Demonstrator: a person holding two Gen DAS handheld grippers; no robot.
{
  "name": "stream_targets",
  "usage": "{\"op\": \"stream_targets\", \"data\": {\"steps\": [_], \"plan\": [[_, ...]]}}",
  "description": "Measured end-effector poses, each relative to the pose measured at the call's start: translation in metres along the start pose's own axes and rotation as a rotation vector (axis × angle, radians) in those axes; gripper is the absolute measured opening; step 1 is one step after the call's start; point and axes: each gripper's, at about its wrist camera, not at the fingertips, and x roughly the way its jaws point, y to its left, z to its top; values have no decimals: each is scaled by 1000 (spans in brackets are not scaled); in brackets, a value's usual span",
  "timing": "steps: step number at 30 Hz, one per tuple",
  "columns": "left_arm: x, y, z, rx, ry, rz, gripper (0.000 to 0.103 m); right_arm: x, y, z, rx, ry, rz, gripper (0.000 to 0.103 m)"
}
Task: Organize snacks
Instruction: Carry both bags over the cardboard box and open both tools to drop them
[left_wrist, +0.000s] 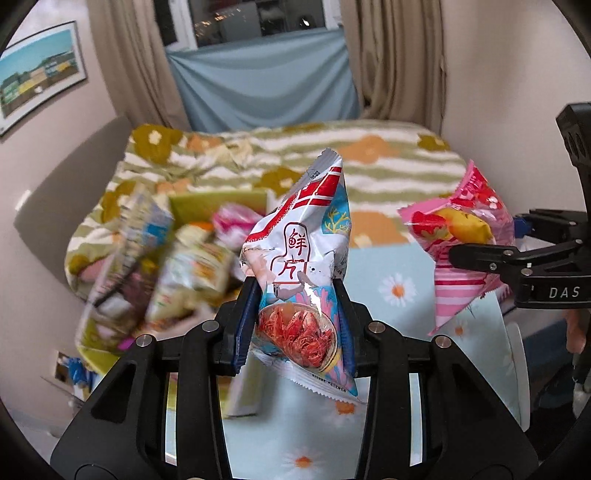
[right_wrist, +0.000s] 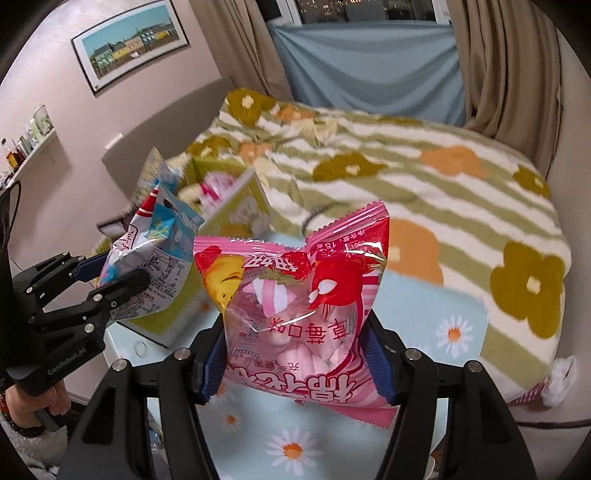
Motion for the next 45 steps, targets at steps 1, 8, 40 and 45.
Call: {"op": "stream_targets", "data": {"steps": [1,8,40,45], "plan": [[-3,9,3,-5,-9,3,38,-3,7,5,-3,-11,-1,60],[-13,97,7,-36,-20,40,38,1,70,39,23,-65,16,60],[15,255,-45,-59,38,-242,103,83,209,96,207,-25,-118,61],[27,262,-46,-31,67,-217,103,122,225,117,200,7,-110,69]]}}
